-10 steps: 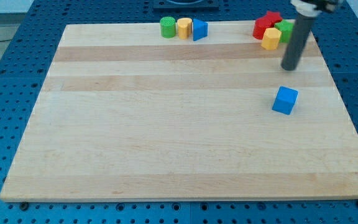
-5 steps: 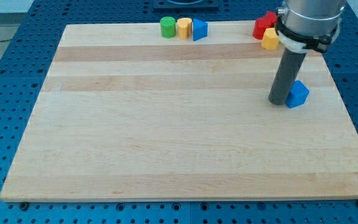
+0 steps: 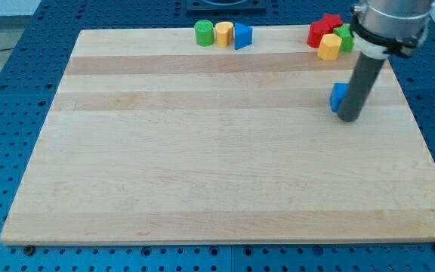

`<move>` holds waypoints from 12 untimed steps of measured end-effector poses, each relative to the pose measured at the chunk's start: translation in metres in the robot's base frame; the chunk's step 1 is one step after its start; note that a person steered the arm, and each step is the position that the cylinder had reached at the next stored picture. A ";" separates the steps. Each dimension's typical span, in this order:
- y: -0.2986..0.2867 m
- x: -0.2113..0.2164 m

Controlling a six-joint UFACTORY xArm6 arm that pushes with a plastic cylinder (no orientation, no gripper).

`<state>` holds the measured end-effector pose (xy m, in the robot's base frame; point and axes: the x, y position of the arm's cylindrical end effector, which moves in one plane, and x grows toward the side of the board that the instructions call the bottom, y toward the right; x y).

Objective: Place the blue cube below the green star

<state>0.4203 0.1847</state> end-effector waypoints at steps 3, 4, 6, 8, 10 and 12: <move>-0.011 -0.073; -0.011 -0.078; -0.008 -0.056; -0.003 -0.073; 0.020 -0.092; 0.022 -0.101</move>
<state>0.3193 0.2064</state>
